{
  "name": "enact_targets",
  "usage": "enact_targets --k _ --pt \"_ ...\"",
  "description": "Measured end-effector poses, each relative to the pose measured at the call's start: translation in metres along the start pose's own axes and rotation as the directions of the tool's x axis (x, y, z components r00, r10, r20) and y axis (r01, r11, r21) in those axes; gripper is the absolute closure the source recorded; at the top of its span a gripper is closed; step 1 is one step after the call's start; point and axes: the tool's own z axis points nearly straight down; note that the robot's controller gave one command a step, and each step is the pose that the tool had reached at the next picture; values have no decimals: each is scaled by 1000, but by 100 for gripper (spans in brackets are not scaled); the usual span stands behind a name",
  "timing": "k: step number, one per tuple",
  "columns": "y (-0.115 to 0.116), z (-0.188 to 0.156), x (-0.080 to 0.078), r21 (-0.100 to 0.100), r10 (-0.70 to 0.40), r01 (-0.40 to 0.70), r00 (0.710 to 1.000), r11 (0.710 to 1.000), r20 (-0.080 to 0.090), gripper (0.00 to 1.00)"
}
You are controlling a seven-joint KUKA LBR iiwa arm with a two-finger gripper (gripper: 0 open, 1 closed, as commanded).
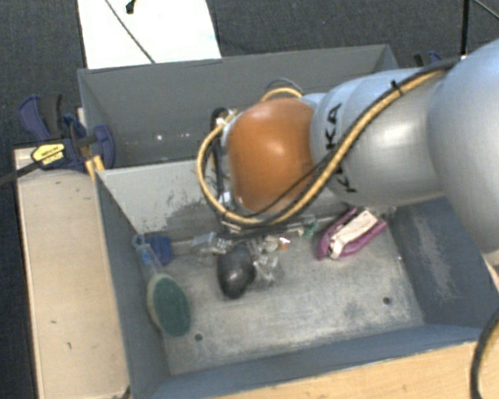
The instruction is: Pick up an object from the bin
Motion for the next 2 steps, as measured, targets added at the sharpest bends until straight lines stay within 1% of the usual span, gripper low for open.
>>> enact_targets --k 1,2 --pt "0 0 0 -1 3 -3 1000 1000 0 100" --pt "-1 -57 -2 3 13 -13 1000 1000 2 100"
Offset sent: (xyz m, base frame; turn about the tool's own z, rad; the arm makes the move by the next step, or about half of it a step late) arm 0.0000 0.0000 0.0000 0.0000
